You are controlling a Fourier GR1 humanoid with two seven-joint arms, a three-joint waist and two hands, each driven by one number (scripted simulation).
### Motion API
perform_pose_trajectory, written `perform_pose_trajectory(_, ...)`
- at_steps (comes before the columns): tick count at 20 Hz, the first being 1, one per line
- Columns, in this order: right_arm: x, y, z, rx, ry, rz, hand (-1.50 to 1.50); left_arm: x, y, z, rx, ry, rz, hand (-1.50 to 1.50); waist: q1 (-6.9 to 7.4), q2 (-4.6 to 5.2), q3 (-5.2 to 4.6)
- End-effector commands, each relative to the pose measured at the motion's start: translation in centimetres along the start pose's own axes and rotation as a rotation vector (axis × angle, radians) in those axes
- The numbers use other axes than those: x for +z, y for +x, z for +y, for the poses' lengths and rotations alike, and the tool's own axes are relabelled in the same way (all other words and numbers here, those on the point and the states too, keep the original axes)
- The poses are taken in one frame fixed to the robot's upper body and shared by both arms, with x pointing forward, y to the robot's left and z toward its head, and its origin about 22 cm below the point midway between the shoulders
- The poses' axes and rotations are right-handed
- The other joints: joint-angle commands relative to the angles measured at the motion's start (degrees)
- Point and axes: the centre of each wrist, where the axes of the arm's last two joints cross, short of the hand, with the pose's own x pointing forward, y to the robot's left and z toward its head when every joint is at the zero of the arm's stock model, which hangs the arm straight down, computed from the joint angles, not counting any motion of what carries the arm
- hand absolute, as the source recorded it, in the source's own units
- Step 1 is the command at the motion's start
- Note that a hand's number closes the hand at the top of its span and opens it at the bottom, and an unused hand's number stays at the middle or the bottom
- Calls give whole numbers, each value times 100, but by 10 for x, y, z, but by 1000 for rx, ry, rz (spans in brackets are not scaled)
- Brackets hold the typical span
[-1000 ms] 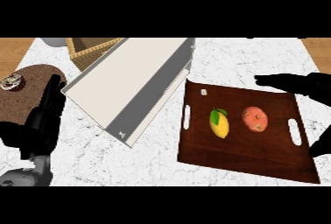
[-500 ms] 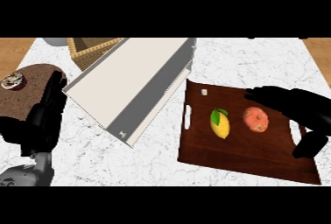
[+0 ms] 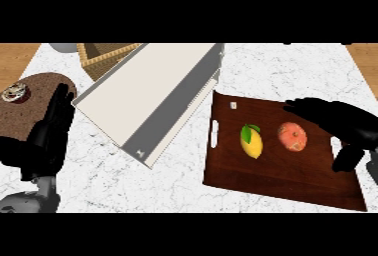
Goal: Pick the squash from the tray and place it in the tiered shelf
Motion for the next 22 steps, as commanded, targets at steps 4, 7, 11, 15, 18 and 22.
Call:
perform_pose_trajectory(4, -18, -9, 27, -20, 6, -11, -150, 9, 3, 1, 4, 0, -3, 0, 5, -3, 0)
perform_pose_trajectory(7, -27, -4, 36, 0, 22, 1, -150, 7, -13, -4, -14, 13, -6, 0, -4, 0, -1)
perform_pose_trajectory(11, -37, -4, 46, -14, 13, -10, -150, 1, -3, -16, -3, 6, -8, 0, -13, -1, -1)
perform_pose_trajectory(15, -9, -37, 46, -15, 7, -20, -150, 22, 6, -8, -3, -6, -7, 0, -6, -9, 0)
perform_pose_trajectory(18, -39, -22, 66, -23, -9, -40, -150, 2, 4, -4, -4, 2, -15, 0, -7, -1, -1)
perform_pose_trajectory(22, -27, -8, 59, -31, 0, -51, -150, 10, 0, -11, 4, 1, 2, 0, -35, -11, -2)
